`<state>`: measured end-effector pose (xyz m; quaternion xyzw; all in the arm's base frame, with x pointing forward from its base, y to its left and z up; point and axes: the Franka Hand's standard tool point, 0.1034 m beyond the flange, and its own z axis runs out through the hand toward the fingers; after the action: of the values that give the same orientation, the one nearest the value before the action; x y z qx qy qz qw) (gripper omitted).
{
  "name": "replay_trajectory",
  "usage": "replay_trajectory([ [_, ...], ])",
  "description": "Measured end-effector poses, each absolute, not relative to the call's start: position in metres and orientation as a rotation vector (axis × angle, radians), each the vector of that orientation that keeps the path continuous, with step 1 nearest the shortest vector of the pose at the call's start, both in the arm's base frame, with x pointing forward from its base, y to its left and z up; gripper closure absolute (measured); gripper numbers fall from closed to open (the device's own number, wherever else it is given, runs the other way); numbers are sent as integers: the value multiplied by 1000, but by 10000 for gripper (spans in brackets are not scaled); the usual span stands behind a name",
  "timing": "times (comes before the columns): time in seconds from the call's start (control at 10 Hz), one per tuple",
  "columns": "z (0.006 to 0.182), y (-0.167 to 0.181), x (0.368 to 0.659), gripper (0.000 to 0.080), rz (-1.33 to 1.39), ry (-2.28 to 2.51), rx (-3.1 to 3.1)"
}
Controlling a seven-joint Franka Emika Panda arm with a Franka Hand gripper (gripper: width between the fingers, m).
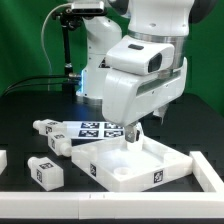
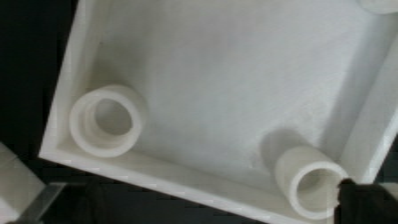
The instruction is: Assemble one leg
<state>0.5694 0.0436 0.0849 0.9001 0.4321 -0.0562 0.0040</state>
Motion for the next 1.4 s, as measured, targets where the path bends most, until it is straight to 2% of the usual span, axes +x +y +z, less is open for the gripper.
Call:
replay_trajectory([
  [0.6,82,41,567,150,-191,1381,2814],
  [0.9,54,-16,570,150,-92,1423,2780],
  [1.1,39,-32,562,150,-69,1414,2780],
  [1.4,11,-35,561,150,-63,1425,2780],
])
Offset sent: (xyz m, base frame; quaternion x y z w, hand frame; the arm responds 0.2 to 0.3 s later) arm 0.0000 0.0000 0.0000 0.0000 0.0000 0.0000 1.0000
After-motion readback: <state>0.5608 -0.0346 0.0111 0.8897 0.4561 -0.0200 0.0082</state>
